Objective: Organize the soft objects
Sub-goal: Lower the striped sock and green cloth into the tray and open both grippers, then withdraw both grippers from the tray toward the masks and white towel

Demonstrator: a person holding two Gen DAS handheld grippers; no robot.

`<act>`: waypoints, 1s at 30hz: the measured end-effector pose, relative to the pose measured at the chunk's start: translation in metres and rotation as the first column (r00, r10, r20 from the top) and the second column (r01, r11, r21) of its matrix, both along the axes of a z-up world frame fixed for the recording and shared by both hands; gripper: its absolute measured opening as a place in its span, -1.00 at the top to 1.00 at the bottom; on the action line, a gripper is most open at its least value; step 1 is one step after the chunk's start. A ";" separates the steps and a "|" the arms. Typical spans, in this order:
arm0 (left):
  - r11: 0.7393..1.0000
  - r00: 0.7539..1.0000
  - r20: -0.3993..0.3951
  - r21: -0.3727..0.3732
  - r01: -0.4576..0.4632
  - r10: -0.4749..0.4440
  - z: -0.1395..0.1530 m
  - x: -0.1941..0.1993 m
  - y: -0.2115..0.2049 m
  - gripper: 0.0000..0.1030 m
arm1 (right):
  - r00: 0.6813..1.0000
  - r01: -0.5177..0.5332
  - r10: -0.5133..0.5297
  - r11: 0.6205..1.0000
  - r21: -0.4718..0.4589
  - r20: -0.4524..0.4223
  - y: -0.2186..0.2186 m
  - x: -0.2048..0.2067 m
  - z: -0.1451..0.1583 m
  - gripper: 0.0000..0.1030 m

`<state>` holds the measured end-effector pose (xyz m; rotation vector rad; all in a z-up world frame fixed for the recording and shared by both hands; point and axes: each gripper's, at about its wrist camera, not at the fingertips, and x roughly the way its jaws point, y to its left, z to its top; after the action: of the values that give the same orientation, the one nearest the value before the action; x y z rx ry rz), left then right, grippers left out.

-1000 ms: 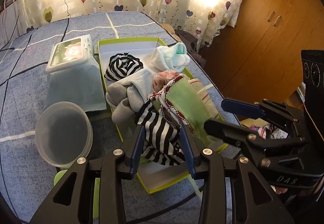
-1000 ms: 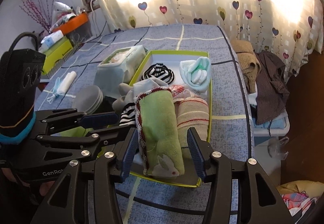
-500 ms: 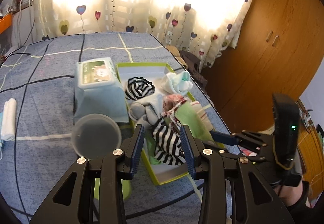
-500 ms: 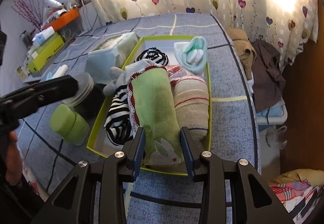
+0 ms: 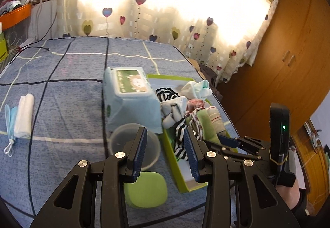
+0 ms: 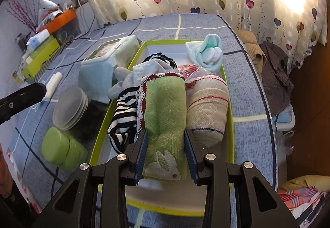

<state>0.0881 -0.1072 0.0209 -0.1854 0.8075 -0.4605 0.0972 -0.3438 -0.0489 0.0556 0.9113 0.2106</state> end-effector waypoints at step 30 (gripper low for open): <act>0.998 0.998 0.030 -0.008 -0.062 0.062 0.006 -0.013 0.030 0.26 | 0.996 0.016 -0.017 1.000 0.011 0.083 -0.010 -0.021 0.041 0.11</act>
<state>0.0755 -0.0772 0.0268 -0.2089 0.7688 -0.4066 0.0762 -0.3537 -0.0084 0.0630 0.8268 0.2008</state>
